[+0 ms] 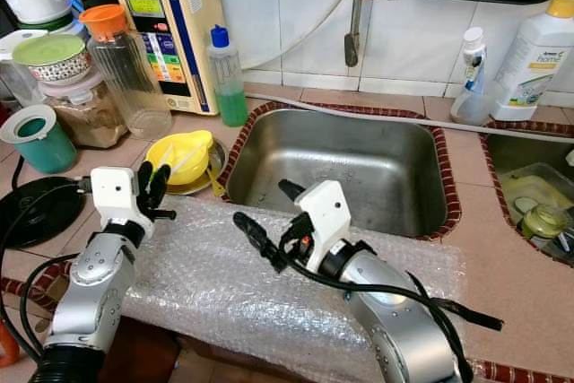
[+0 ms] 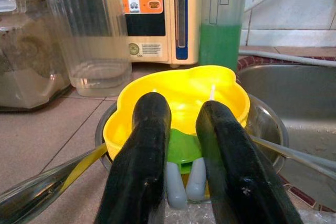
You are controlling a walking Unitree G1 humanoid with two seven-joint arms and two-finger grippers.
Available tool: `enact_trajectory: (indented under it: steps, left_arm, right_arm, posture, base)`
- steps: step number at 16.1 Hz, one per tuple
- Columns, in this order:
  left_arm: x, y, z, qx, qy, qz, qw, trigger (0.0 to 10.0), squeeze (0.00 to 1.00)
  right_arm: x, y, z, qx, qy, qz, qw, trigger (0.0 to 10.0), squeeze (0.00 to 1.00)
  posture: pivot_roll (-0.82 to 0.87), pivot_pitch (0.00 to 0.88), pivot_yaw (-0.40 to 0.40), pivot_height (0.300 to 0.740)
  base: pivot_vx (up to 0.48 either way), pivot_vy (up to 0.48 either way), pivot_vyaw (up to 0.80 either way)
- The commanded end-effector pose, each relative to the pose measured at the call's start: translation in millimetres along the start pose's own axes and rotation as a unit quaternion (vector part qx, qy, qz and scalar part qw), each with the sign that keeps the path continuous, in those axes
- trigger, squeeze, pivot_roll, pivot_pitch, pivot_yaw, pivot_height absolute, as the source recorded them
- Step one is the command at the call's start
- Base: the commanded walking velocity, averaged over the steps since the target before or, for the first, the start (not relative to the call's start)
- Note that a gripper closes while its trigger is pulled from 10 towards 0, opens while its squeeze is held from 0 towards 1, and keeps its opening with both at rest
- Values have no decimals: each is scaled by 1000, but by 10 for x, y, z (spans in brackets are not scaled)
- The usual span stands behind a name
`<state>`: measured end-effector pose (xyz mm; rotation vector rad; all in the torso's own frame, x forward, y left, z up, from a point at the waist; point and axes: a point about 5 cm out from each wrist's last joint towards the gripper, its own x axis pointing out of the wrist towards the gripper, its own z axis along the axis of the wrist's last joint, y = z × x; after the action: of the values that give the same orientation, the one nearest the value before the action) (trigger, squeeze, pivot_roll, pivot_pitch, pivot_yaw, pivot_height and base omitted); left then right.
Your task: Kitchen organization
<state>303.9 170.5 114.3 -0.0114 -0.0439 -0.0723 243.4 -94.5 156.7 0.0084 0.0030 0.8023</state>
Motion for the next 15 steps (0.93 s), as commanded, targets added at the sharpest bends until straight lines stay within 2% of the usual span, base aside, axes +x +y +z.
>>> enact_trajectory:
  steps: [1, 3, 5, 10, 15]
  left_arm:
    - [17, -5, 13, 7, -4, -3, 1000, 0, 0]
    - [42, 7, 75, 29, -21, -5, 999, 0, 0]
    - [82, 41, 112, 27, -23, -1, 999, 0, 0]
    - [71, 46, 143, 39, -34, 4, 999, 0, 0]
    - [127, -10, 522, 73, -121, 7, 990, 0, 0]
  right_arm:
    - [12, 35, 52, -6, -7, 9, 1000, 10000, 0]
    - [18, 32, 58, -7, -11, 6, 1000, 10000, 0]
    - [28, 30, 59, -4, -13, 5, 1000, 10000, 0]
    - [33, 26, 50, -5, -13, 0, 1000, 10000, 0]
    - [52, 9, 41, -13, -13, -6, 1000, 10000, 0]
  posture:
    - [5, 0, 75, 740]
    - [4, 0, 74, 740]
    - [5, 0, 76, 740]
    - [3, 0, 84, 740]
    - [9, 0, 83, 740]
  base:
    - [0, 0, 0]
    - [0, 0, 0]
    - [0, 0, 0]
    - [0, 0, 0]
    - [0, 0, 0]
